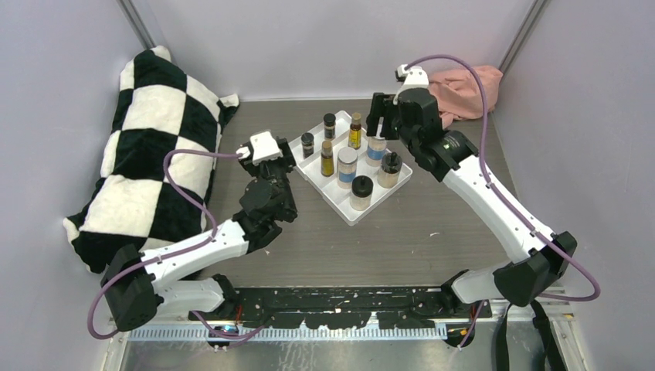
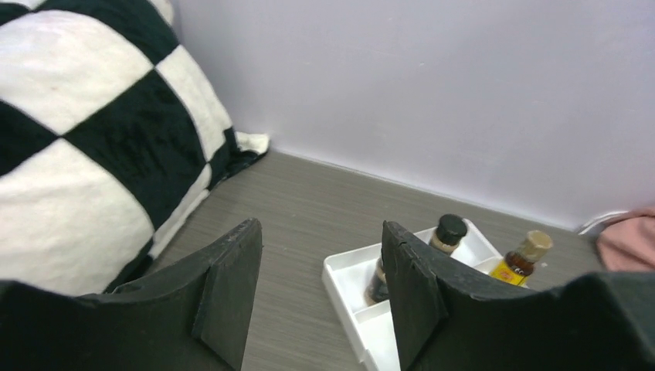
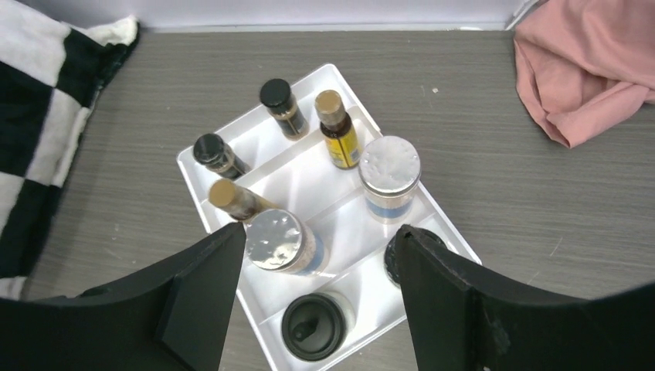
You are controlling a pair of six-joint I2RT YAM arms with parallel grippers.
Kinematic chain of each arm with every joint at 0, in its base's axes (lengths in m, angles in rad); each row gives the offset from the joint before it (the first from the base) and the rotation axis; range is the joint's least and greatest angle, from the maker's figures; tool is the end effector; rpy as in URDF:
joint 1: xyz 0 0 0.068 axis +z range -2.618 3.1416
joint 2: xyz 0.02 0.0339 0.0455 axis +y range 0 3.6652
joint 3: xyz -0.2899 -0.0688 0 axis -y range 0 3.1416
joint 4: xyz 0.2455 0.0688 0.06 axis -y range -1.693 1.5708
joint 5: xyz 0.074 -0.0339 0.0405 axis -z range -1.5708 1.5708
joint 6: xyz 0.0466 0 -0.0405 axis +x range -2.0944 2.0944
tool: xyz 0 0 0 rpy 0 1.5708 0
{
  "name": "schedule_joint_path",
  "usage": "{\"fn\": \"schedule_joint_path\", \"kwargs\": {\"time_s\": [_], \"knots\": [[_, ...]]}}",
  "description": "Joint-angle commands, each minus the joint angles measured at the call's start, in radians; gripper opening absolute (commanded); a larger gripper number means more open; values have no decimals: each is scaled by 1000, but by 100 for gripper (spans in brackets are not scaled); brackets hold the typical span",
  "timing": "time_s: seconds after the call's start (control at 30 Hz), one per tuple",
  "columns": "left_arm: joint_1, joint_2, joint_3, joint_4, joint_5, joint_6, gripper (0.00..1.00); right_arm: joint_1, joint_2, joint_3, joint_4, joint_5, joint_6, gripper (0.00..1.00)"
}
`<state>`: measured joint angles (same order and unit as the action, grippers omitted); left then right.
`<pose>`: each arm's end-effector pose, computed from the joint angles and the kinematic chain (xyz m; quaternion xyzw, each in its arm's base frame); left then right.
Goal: Organize the condiment bottles
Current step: Reset both arms
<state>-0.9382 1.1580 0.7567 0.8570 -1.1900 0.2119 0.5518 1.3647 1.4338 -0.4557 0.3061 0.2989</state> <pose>0.1739 -0.1641 0.3786 -0.1608 0.6264 0.0276 0.7622 0.2723 0.1511 0.4294 -0.0190 0.8243 0.1124 0.5546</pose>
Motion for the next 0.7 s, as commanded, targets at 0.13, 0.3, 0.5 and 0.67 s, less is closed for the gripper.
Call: {"fn": "schedule_joint_path", "kwargs": {"time_s": [0.13, 0.3, 0.5, 0.67], "knots": [[15, -85, 81, -174, -287, -101, 58, 20, 213, 409, -163, 77, -41, 78], [165, -14, 208, -361, -222, -198, 59, -88, 277, 536, -232, 115, -12, 78], [310, 146, 420, -644, 37, -340, 58, -215, 143, 377, -234, 228, 46, 78], [357, 239, 496, -775, 215, -411, 57, -252, -33, 138, -220, 265, 55, 79]]}}
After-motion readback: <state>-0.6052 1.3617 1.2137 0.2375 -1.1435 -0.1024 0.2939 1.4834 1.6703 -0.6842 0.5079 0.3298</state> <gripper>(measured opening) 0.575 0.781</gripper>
